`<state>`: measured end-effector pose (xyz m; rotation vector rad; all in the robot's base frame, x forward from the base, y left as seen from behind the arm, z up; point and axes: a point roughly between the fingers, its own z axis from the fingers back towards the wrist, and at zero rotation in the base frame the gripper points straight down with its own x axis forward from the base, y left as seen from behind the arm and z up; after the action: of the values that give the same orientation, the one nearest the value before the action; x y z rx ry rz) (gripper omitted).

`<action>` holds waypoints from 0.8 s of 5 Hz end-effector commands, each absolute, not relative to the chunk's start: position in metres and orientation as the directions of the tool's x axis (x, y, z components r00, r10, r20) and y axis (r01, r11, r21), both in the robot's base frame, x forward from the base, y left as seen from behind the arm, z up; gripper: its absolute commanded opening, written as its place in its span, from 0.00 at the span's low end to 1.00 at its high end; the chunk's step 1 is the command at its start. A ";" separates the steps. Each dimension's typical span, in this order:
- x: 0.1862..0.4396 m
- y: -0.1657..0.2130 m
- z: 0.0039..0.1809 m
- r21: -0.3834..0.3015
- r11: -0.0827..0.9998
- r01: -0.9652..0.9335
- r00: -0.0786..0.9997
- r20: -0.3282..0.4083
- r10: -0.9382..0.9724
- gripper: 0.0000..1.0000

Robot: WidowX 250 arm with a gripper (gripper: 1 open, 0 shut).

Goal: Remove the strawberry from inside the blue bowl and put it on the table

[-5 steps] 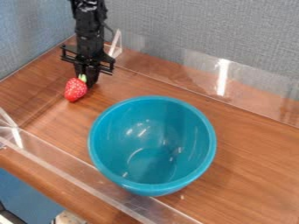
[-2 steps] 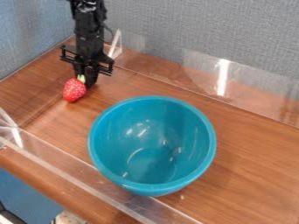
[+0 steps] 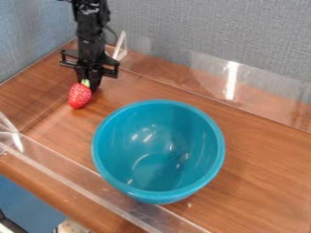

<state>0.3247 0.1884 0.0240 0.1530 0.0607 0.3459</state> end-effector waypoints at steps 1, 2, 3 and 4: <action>0.312 0.204 0.027 0.179 0.901 -0.395 0.913 -0.033 0.406 0.00; 0.313 0.204 0.036 0.179 0.891 -0.416 0.904 -0.019 0.426 0.00; 0.312 0.205 0.047 0.177 0.882 -0.437 0.896 -0.002 0.444 0.00; 0.313 0.207 0.061 0.171 0.872 -0.459 0.886 0.021 0.462 0.00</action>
<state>0.3143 0.1860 0.0285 0.1473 0.1056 0.4119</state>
